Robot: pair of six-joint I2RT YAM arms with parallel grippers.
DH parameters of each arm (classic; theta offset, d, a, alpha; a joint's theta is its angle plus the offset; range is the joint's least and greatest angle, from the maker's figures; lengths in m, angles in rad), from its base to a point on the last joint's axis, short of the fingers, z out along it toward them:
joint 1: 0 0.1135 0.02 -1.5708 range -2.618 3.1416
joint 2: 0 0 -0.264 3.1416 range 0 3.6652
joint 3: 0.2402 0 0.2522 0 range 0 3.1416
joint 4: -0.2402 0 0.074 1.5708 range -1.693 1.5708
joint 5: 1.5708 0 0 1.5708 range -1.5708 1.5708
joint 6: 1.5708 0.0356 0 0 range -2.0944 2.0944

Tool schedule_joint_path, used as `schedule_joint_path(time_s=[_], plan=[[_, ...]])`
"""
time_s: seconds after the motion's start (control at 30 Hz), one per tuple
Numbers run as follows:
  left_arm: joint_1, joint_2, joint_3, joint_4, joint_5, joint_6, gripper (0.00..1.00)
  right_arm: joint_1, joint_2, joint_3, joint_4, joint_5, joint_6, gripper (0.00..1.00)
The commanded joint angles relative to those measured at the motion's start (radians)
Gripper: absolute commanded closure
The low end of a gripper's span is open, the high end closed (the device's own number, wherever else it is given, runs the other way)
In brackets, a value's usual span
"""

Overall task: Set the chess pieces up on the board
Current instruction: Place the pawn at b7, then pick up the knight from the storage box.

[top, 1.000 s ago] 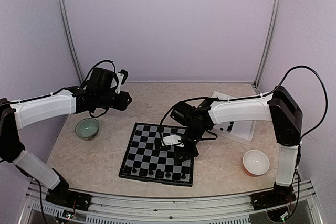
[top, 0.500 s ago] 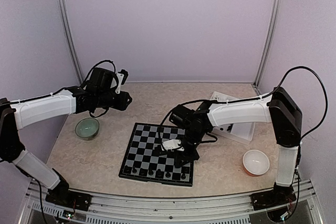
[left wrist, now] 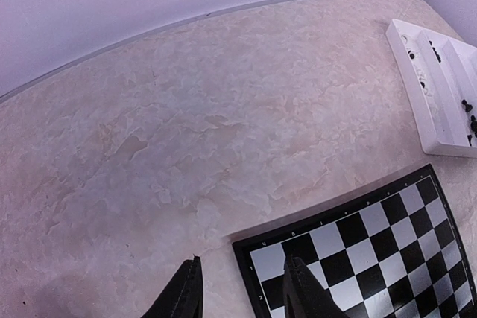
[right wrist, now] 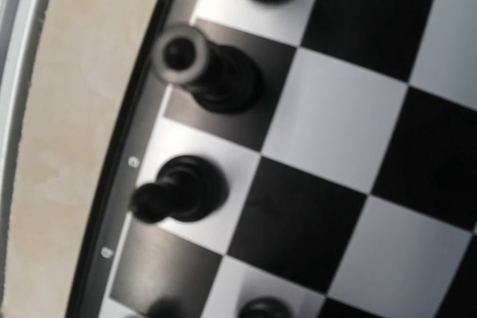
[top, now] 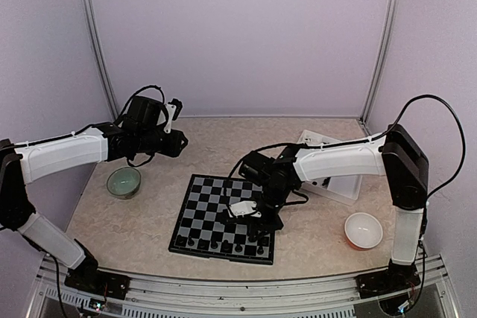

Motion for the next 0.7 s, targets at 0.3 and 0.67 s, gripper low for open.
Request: schedule_joint_path(time_s=[0.3,0.67], plan=[[-0.006,-0.003,-0.003,0.007,0.017,0.0,0.62,-0.009,-0.02,0.044,-0.033,-0.004,-0.013,0.71],[-0.007,0.006,0.0,0.007,0.026,-0.001,0.62,-0.244,-0.128,0.165,-0.151,-0.055,-0.043,0.65]])
